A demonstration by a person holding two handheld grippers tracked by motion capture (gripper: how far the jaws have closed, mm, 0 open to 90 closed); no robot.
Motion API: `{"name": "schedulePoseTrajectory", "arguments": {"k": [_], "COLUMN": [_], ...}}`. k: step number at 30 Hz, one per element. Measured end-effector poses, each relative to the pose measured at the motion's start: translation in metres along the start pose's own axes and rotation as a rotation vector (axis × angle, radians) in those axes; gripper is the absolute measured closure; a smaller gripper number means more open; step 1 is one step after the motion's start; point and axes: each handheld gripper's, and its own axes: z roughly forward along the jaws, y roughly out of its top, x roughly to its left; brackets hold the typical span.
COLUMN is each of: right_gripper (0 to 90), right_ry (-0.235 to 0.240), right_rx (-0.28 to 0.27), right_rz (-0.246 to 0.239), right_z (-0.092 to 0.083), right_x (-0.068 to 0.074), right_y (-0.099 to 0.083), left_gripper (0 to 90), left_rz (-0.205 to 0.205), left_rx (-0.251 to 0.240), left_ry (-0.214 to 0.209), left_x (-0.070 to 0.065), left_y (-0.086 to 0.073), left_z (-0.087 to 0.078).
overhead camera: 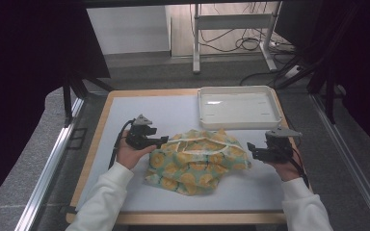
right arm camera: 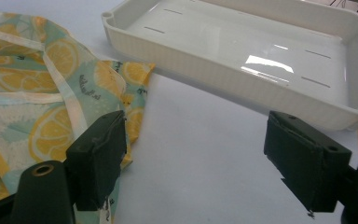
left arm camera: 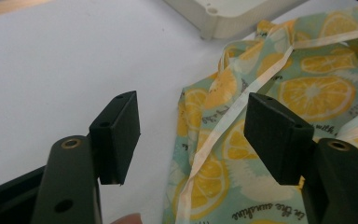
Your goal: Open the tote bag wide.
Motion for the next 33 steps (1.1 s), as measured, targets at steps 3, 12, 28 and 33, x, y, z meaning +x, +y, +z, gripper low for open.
{"name": "schedulePoseTrajectory", "arguments": {"k": [3, 12, 28, 33], "right_gripper": [21.1, 21.1, 21.1, 21.1], "right_ry": [-0.002, -0.007, -0.013, -0.016], "right_rx": [0.000, 0.006, 0.015, 0.014], "right_rz": [0.000, -0.004, -0.015, -0.015], "right_z": [0.000, 0.000, 0.002, 0.002], "right_x": [0.000, 0.000, 0.000, 0.000], "right_y": [0.000, -0.001, -0.002, -0.002], "left_gripper": [35.9, 35.9, 68.5, 77.8], "left_rz": [0.018, 0.014, 0.006, 0.014], "left_rx": [0.028, 0.081, 0.167, 0.172], "left_ry": [-0.003, -0.014, -0.068, -0.079], "left_x": [0.000, 0.002, 0.002, 0.002], "left_y": [-0.002, -0.009, -0.020, -0.020], "left_z": [0.004, 0.010, 0.029, 0.028]}}
